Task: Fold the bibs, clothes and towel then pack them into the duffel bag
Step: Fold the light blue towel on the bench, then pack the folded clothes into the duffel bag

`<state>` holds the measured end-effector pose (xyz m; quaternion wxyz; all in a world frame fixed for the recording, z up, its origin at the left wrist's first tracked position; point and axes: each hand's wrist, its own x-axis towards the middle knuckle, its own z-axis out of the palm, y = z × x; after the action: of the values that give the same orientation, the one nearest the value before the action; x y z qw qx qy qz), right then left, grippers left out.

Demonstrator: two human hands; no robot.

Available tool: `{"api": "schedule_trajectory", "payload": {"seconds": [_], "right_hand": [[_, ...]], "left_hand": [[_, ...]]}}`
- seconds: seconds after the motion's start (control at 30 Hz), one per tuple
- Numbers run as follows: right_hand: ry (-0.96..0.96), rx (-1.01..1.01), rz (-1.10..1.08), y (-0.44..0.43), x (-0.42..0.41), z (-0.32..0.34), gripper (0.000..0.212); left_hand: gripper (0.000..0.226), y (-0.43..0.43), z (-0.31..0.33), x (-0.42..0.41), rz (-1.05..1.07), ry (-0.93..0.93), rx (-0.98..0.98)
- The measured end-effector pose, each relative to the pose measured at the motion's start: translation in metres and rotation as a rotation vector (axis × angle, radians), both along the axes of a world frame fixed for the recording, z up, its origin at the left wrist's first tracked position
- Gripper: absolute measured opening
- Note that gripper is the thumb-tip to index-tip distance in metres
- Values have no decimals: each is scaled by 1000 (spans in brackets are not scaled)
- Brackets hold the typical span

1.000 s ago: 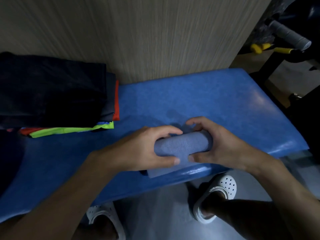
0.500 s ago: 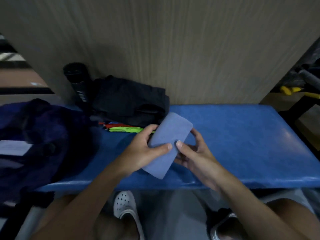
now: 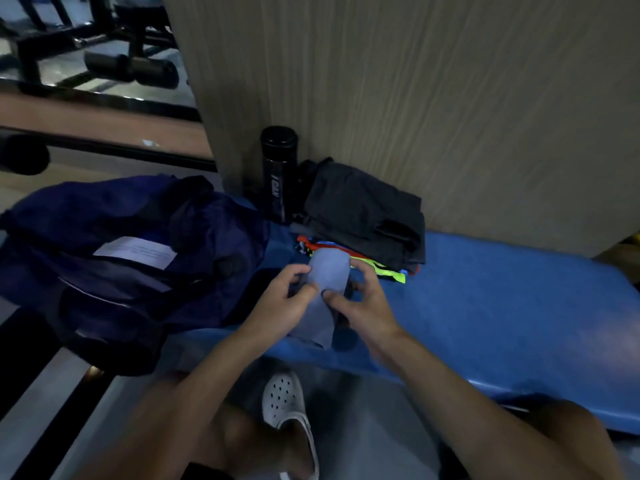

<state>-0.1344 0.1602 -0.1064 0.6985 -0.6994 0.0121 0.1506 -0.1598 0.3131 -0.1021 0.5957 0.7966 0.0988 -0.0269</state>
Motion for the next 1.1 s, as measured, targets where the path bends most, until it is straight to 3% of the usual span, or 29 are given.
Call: {"api": "schedule_trajectory", "payload": {"seconds": [0.17, 0.23, 0.3, 0.37, 0.43, 0.47, 0.53, 0.6, 0.7, 0.77, 0.87, 1.0, 1.1], "right_hand": [[-63, -460, 5, 11, 24, -10, 39], [-127, -718, 19, 12, 25, -10, 41], [-338, -954, -40, 19, 20, -2, 43], [-577, -888, -58, 37, 14, 10, 42], [-622, -672, 80, 62, 8, 20, 48], [-591, -587, 170, 76, 5, 22, 53], [-516, -530, 337, 105, -2, 27, 68], [-459, -560, 450, 129, -5, 27, 80], [-383, -659, 538, 155, -8, 21, 80], [-390, -715, 514, 165, -8, 14, 64], [-452, -701, 388, 166, -6, 6, 33], [-487, -734, 308, 148, 7, 8, 27], [-447, -774, 285, 133, 19, 15, 26]], "left_hand": [[37, 11, -9, 6, -45, 55, 109], [31, 19, -4, -1, -44, -29, 161], [26, 35, 7, -8, -8, -157, 183], [22, 57, 20, -13, 63, -279, 196], [21, 87, 25, -15, 140, -345, 329], [28, 105, 24, -15, 162, -324, 494], [43, 138, 17, -18, 126, -144, 877], [48, 162, 7, -22, 40, 75, 1016], [55, 172, -7, -29, -78, 233, 954], [57, 171, -10, -31, -105, 270, 924], [58, 165, -10, -30, -142, 246, 994], [60, 157, -1, -28, -228, 211, 985], [71, 170, 5, -35, -147, 77, 1112]]}}
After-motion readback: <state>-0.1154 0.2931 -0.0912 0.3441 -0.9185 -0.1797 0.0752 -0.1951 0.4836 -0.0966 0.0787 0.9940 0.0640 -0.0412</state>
